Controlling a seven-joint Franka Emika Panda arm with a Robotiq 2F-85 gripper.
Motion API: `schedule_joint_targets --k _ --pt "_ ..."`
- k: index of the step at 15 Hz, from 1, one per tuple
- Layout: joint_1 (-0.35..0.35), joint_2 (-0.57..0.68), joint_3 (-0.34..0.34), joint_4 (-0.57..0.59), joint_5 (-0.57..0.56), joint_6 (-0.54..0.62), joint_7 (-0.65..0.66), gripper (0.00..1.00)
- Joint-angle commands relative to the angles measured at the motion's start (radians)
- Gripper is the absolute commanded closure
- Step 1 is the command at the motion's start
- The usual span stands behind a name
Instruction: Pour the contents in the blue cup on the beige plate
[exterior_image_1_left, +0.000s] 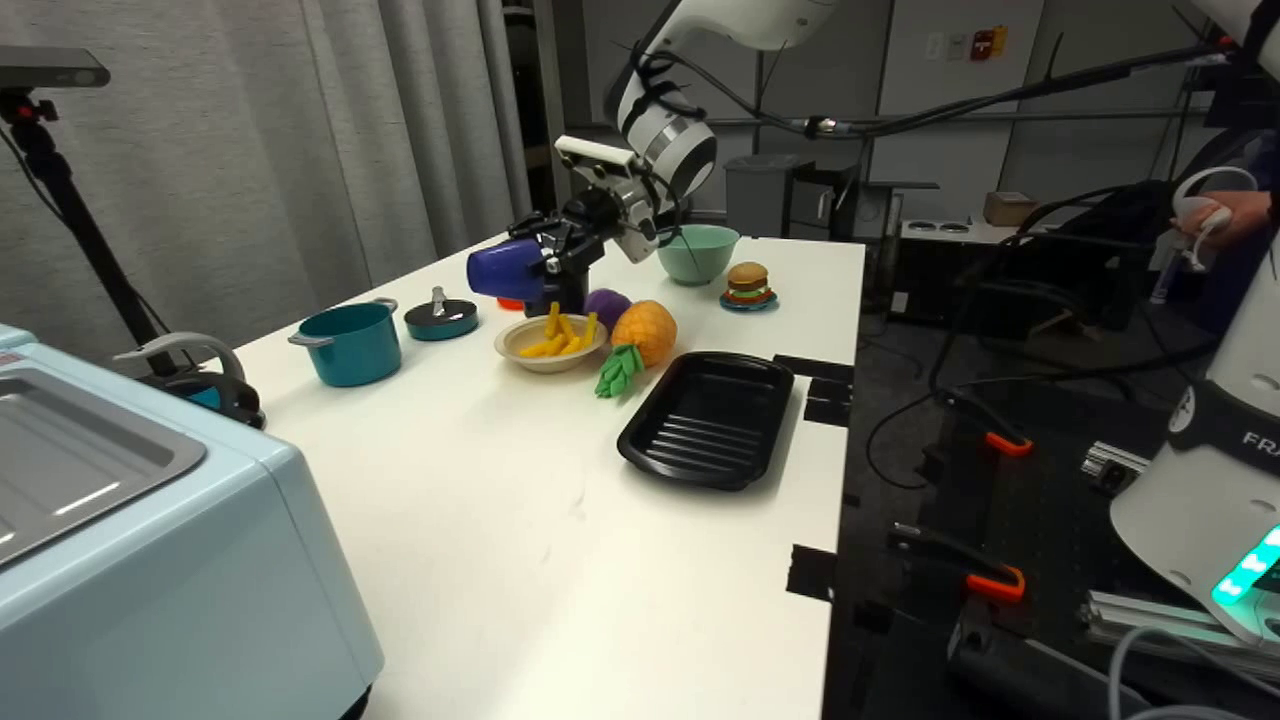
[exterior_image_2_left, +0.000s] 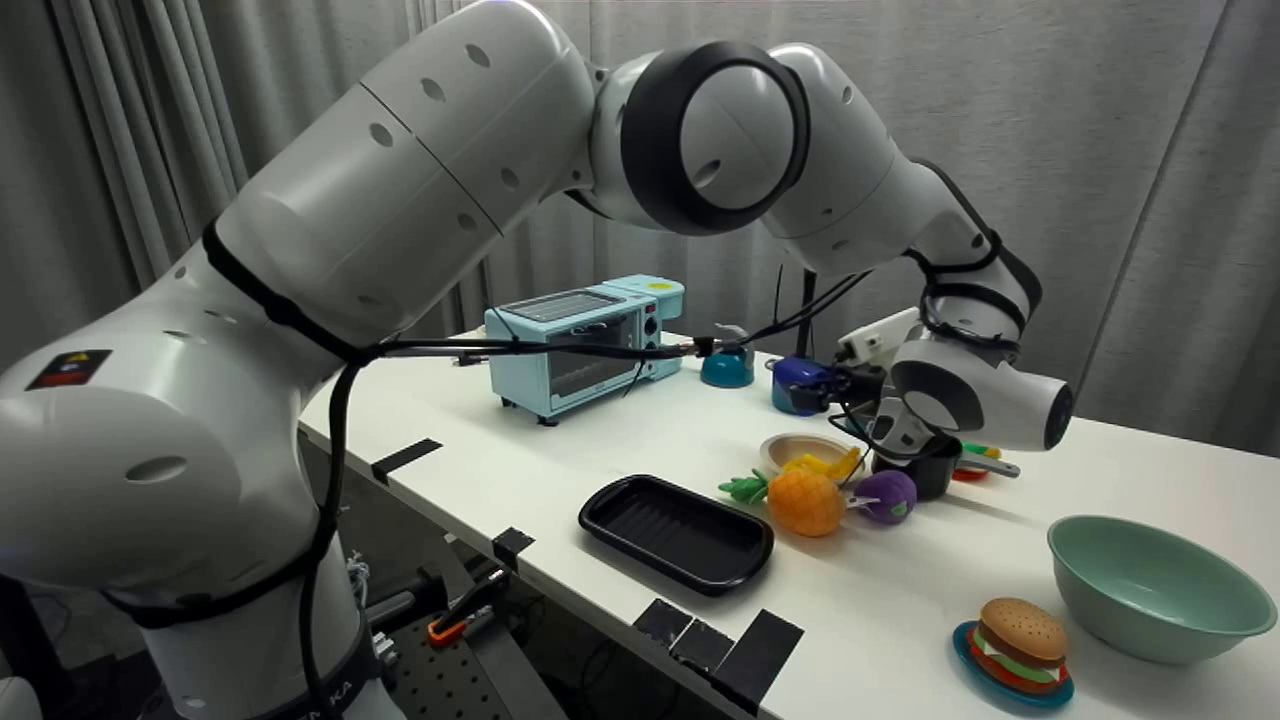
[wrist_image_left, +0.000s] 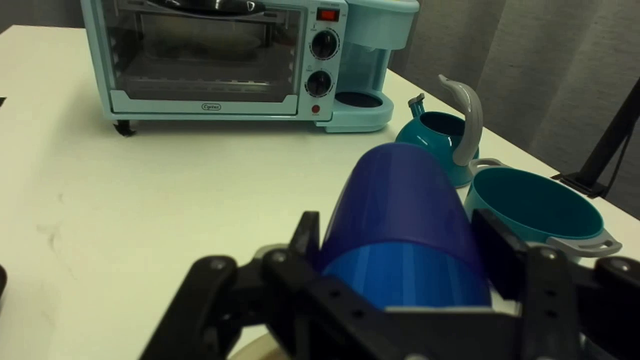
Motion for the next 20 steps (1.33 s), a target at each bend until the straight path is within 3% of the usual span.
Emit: schedule_joint_targets --k 1,15,20 --pt "-0.006 0.033 -0.011 0.055 0.041 -0.057 0.021 0.48" --pt "0.0 0.003 -0.01 0.064 0.045 -0.1 -0.026 0.48" --pt "0.035 -0.066 -0.027 0.066 -0.029 -0.163 -0.116 0.48"
